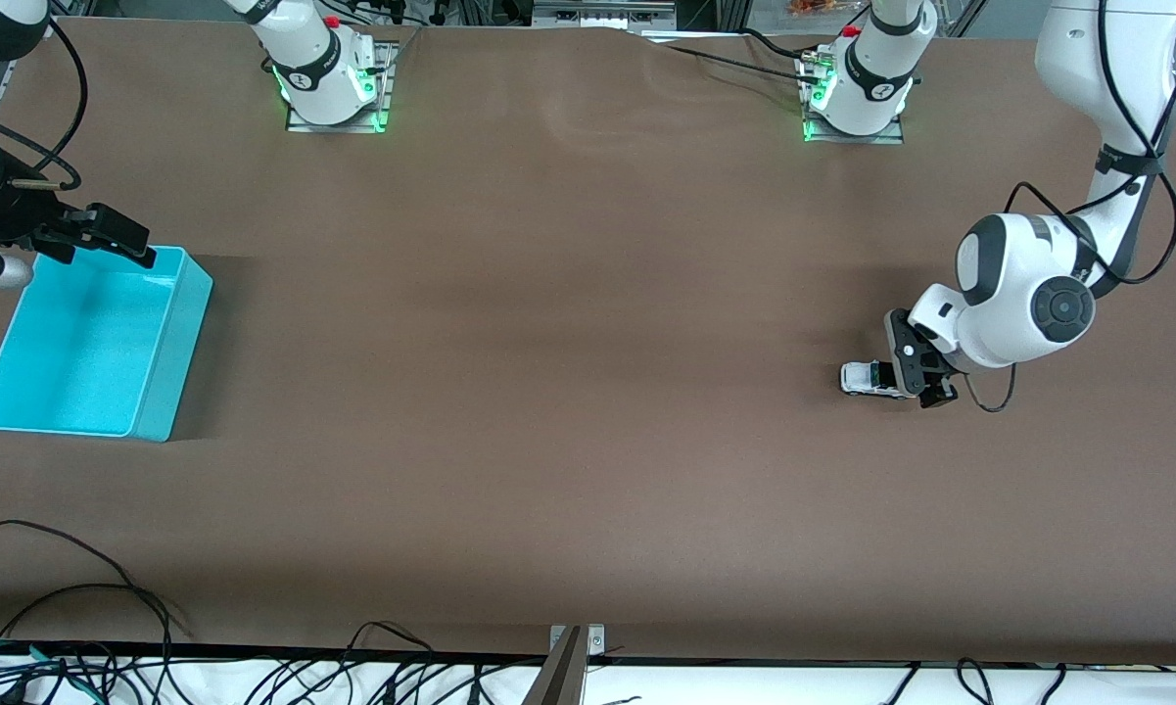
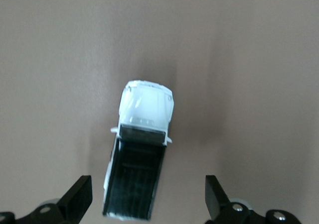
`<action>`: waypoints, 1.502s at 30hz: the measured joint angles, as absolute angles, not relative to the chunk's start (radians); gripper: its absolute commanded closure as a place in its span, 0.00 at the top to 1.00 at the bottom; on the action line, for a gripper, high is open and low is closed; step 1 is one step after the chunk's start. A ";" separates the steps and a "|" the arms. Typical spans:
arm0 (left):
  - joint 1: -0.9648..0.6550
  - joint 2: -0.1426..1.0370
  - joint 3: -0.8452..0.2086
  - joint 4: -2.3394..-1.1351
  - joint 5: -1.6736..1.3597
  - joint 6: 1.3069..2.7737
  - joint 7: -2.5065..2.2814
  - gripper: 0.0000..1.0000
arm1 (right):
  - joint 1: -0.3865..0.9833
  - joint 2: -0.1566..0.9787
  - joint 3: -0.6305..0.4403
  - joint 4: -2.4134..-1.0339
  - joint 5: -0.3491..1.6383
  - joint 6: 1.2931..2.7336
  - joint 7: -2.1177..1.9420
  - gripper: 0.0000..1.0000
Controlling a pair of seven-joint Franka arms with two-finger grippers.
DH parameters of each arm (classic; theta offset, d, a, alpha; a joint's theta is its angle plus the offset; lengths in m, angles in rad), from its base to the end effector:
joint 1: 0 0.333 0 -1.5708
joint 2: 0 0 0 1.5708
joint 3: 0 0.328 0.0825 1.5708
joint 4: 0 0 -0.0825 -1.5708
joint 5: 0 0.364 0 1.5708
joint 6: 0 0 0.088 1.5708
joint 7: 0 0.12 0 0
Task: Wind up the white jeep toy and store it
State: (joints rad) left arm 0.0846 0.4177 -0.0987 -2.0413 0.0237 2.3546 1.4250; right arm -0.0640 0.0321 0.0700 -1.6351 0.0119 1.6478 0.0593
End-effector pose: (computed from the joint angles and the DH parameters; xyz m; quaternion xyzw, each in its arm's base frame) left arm 0.5773 -0.0064 0.2415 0.7474 -0.6623 -0.0309 0.0424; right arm 0.5489 0.0041 0.5836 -0.9996 0.0272 0.0099 0.0067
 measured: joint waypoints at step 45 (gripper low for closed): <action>0.074 0.460 -0.100 -2.104 0.024 2.508 1.519 0.05 | -0.064 0.032 0.069 -1.635 0.012 1.648 0.059 1.00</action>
State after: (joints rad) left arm 0.0738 0.4600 -0.1001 -2.1044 0.0240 2.5082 1.5191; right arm -0.0640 0.0321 0.0692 -1.6352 0.0119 1.6477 0.0593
